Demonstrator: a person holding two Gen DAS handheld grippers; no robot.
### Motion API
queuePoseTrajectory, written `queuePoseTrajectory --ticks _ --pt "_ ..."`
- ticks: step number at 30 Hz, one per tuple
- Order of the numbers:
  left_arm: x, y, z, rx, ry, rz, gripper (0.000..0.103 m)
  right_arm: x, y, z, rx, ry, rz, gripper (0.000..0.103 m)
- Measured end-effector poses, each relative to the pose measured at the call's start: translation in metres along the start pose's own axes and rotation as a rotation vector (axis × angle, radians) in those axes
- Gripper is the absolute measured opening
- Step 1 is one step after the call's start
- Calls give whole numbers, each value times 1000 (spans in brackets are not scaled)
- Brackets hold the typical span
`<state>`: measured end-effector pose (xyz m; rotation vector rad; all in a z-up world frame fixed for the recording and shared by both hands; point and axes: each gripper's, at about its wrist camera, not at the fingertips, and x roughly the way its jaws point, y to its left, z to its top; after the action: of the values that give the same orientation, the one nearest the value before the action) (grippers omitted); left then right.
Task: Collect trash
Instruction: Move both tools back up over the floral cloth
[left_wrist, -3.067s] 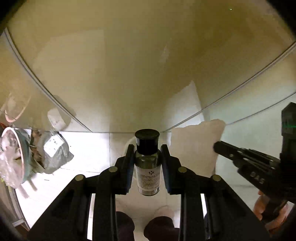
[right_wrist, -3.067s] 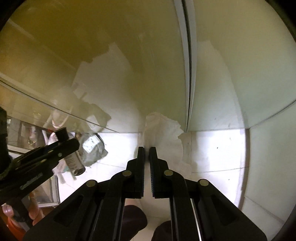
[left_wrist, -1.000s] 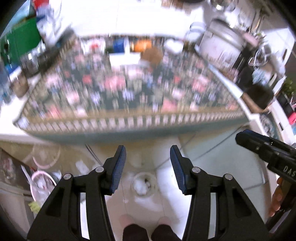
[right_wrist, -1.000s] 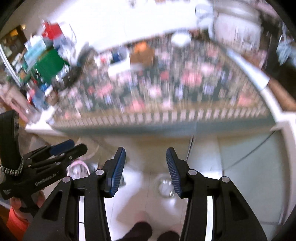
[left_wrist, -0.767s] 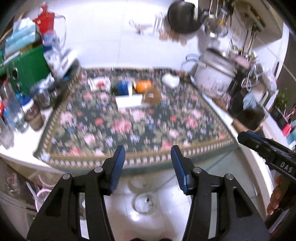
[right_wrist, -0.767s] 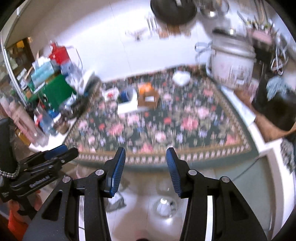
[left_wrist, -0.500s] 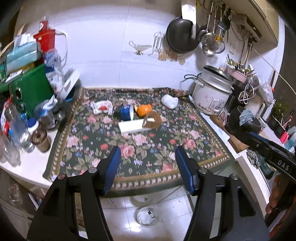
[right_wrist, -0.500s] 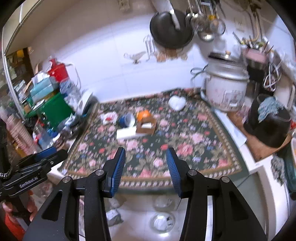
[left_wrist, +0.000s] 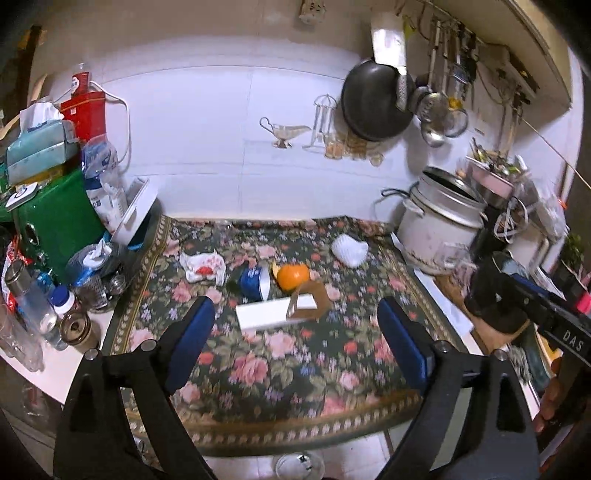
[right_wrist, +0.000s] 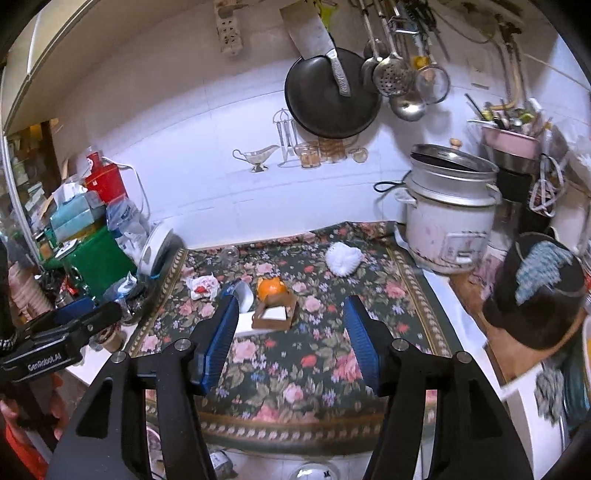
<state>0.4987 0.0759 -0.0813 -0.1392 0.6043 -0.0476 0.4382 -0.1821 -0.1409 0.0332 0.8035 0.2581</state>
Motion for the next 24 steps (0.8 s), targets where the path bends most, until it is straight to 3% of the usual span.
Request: queuePoseTrajectory --ticks 7,14,15,18,24 --pt "39 -21 33 -52 -9 75 90 44 -26 30 -64 58 104 55" --pt "72 -17 38 -123 13 175 90 102 -45 41 -98 142 198 55" --pt "77 -14 37 -128 26 187 90 109 -46 41 -94 156 207 56" --pt "90 -3 35 -145 49 222 90 136 -49 36 -57 203 242 75" --pt "126 31 32 -146 112 251 90 198 -33 22 -9 337 246 78"
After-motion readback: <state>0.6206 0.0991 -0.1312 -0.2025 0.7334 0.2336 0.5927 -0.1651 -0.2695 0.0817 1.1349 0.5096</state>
